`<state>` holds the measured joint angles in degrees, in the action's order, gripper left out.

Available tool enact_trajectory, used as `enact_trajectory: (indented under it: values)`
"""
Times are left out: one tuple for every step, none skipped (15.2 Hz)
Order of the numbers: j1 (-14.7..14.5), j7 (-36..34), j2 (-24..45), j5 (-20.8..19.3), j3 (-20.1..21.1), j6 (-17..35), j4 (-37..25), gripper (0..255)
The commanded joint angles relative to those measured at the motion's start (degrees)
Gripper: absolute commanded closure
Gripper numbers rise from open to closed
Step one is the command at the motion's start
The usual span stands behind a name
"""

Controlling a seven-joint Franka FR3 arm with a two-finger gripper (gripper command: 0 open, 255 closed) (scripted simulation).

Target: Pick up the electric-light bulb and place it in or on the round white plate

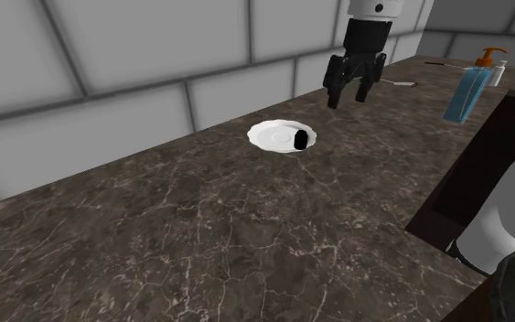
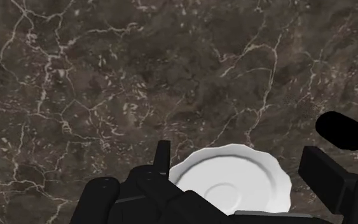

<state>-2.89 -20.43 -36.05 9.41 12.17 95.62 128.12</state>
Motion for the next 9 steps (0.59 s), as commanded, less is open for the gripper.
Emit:
enact_trajectory:
  values:
    - [-0.2, -3.8, 2.5, 0.5, 2.9, 1.0, -1.2, 0]
    - [-0.3, -5.7, 3.9, 0.7, 4.4, 1.3, -2.2, 0]
    - [-0.3, -7.7, 5.4, 0.8, 5.8, 1.5, -3.2, 0]
    - [-0.3, -9.6, 6.9, 0.8, 7.3, 1.8, -4.4, 0]
    - [-0.3, -11.6, 8.5, 0.7, 8.8, 2.0, -5.6, 0]
    - [-0.3, -13.6, 10.3, 0.5, 10.2, 2.2, -6.8, 0]
    - [-0.2, -15.7, 12.1, 0.2, 11.7, 2.4, -8.2, 0]
    - [-0.2, -17.7, 14.0, -0.2, 13.1, 2.6, -9.7, 0]
    - [-0.2, -18.3, 14.5, -0.3, 13.5, 2.6, -10.1, 0]
